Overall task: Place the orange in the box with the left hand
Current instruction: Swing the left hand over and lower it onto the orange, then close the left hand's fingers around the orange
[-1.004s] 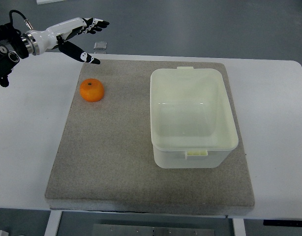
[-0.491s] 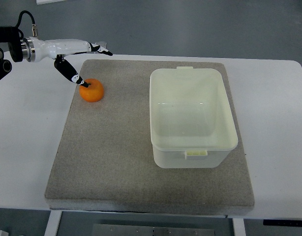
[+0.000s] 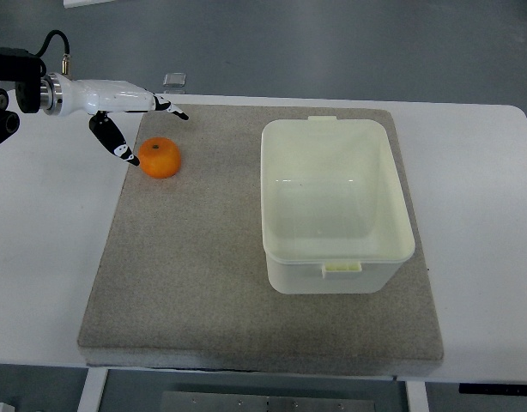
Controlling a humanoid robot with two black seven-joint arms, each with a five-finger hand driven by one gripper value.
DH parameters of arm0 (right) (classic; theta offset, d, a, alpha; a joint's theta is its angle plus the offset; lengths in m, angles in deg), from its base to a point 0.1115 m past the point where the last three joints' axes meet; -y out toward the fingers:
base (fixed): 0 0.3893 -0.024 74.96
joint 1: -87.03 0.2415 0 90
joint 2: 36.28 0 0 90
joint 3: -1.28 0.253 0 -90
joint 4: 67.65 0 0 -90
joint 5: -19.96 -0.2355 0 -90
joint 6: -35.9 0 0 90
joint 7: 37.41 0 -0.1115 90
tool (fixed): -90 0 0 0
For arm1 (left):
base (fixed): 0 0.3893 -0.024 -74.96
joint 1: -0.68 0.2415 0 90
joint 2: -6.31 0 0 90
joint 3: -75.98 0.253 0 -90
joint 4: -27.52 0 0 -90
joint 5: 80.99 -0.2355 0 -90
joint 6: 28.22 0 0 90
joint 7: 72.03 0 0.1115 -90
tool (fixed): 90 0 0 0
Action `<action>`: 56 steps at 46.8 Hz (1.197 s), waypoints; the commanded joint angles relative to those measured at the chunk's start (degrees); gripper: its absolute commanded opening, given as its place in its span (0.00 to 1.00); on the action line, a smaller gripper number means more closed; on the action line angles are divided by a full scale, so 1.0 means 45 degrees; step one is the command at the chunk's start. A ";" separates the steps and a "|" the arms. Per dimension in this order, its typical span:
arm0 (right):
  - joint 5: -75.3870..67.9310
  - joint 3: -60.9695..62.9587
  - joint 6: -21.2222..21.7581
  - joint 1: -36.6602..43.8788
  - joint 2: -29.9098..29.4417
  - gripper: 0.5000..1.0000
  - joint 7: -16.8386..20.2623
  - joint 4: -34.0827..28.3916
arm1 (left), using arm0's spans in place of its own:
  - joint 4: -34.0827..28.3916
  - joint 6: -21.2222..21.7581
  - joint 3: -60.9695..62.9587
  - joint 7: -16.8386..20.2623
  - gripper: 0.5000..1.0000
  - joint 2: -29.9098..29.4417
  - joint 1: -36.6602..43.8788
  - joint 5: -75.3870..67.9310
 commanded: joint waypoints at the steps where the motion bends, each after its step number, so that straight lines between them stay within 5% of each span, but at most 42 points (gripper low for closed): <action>1: -0.0001 0.0000 0.0000 -0.0001 0.0000 0.86 0.0000 0.0000 | -0.0052 -0.0004 0.0000 -0.0002 0.92 0.0143 0.0038 -0.0184; 24: -0.0001 0.0000 0.0000 -0.0001 0.0000 0.86 0.0000 0.0000 | -0.1868 0.0543 0.1387 -0.0002 0.91 0.1314 0.0116 -0.0537; 56: -0.0001 0.0000 0.0000 -0.0001 0.0000 0.86 0.0000 0.0000 | -0.1888 0.1031 0.1407 -0.0002 0.98 0.1373 0.0233 -0.0400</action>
